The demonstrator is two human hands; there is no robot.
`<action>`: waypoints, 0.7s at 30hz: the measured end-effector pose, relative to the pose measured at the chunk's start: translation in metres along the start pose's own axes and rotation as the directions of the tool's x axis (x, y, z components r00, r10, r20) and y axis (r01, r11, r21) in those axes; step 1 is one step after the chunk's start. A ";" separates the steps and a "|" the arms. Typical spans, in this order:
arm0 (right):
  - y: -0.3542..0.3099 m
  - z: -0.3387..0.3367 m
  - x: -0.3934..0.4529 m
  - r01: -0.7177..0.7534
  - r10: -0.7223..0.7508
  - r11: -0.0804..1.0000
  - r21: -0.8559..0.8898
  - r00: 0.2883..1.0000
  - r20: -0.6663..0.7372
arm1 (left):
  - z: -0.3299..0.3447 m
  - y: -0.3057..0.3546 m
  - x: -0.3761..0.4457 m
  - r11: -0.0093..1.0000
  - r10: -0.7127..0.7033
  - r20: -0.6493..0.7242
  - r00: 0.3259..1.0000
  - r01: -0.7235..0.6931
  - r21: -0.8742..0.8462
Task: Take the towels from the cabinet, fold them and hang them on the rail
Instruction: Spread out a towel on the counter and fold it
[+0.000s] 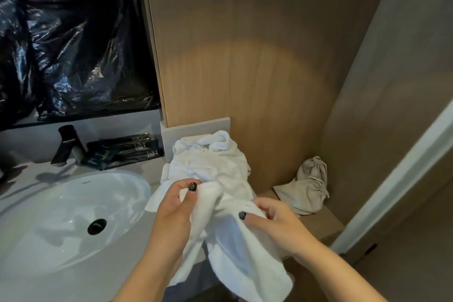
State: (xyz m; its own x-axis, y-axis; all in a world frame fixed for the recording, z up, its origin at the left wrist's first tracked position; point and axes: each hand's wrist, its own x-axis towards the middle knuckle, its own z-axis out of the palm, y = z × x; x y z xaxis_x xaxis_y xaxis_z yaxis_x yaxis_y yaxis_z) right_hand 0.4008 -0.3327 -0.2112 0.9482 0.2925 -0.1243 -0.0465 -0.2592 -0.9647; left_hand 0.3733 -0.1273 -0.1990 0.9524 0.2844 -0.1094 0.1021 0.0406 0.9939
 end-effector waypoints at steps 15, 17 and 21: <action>-0.007 -0.039 -0.075 0.113 -0.121 0.991 -0.075 0.987 -0.107 | 0.013 -0.012 -0.089 0.995 -0.031 -0.103 0.994 0.021 -0.098; -0.009 -0.041 -0.082 0.162 -0.179 0.978 -0.128 0.975 -0.133 | 0.017 -0.009 -0.091 0.995 -0.005 -0.086 0.996 -0.003 -0.102; -0.017 -0.042 -0.088 0.227 -0.264 0.949 -0.219 0.952 -0.158 | 0.021 -0.001 -0.092 0.993 0.029 -0.050 0.998 -0.034 -0.109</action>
State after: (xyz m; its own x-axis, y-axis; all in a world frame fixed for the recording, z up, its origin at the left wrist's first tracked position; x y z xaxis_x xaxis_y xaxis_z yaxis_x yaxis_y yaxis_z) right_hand 0.3312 -0.3929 -0.1744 0.9641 0.2017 0.1726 0.2396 -0.3812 -0.8929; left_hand 0.2919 -0.1733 -0.1897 0.9393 0.3335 -0.0810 0.0376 0.1346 0.9902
